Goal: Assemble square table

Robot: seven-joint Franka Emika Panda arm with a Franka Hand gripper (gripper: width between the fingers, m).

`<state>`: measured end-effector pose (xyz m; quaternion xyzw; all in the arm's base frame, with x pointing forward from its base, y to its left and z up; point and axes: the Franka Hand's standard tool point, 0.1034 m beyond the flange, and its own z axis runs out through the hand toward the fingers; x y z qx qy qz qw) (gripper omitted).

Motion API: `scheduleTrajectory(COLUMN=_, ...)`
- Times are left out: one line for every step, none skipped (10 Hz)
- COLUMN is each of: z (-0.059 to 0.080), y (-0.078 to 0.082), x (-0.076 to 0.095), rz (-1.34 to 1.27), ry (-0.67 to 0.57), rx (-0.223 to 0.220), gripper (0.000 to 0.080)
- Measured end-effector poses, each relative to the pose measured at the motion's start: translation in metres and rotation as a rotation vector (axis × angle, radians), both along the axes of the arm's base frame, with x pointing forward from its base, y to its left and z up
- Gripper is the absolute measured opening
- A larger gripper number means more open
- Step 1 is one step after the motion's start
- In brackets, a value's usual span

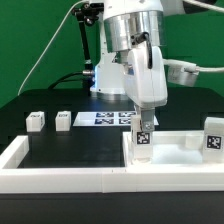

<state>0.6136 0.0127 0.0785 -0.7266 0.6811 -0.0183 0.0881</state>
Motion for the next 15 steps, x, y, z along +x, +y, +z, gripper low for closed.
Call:
scheduleTrajectory(z=0.0, y=0.0001, x=0.0, rz=0.047, ry=-0.005, rx=-0.007, gripper=0.0389)
scheduleTrajectory(z=0.0002, y=0.0005, x=-0.0001, rz=0.095, ry=-0.004, rx=-0.011, gripper=0.0389)
scheduleTrajectory(z=0.0013, y=0.0017, x=0.0004, rz=0.175, ry=-0.004, rx=-0.017, gripper=0.0562)
scheduleTrajectory(z=0.0021, y=0.0011, x=0.0011, rz=0.283, ry=-0.015, rx=-0.032, gripper=0.0622)
scheduleTrajectory(z=0.0015, y=0.0024, x=0.0003, rz=0.389, ry=-0.017, rx=-0.043, gripper=0.0622)
scheduleTrajectory(z=0.0004, y=0.0016, x=0.0008, rz=0.489, ry=-0.027, rx=-0.057, gripper=0.0645)
scheduleTrajectory(z=-0.0003, y=-0.0006, x=0.0009, rz=0.601, ry=-0.038, rx=-0.072, gripper=0.0649)
scheduleTrajectory(z=-0.0002, y=-0.0014, x=0.0009, rz=0.68, ry=-0.044, rx=-0.085, gripper=0.0649)
scheduleTrajectory(z=-0.0003, y=-0.0025, x=-0.0001, rz=0.758, ry=-0.042, rx=-0.093, gripper=0.0649)
scheduleTrajectory(z=0.0011, y=-0.0036, x=0.0007, rz=0.854, ry=-0.04, rx=-0.112, gripper=0.0649)
scheduleTrajectory(z=0.0028, y=-0.0031, x=0.0021, rz=0.936, ry=-0.033, rx=-0.134, gripper=0.0649)
scheduleTrajectory(z=0.0043, y=-0.0019, x=0.0039, rz=1.045, ry=-0.029, rx=-0.167, gripper=0.0649)
scheduleTrajectory(z=0.0043, y=-0.0019, x=0.0046, rz=1.144, ry=-0.029, rx=-0.188, gripper=0.0649)
scheduleTrajectory(z=0.0043, y=-0.0025, x=0.0046, rz=1.224, ry=-0.033, rx=-0.199, gripper=0.0649)
scheduleTrajectory(z=0.0047, y=-0.0039, x=0.0059, rz=1.298, ry=-0.045, rx=-0.216, gripper=0.0649)
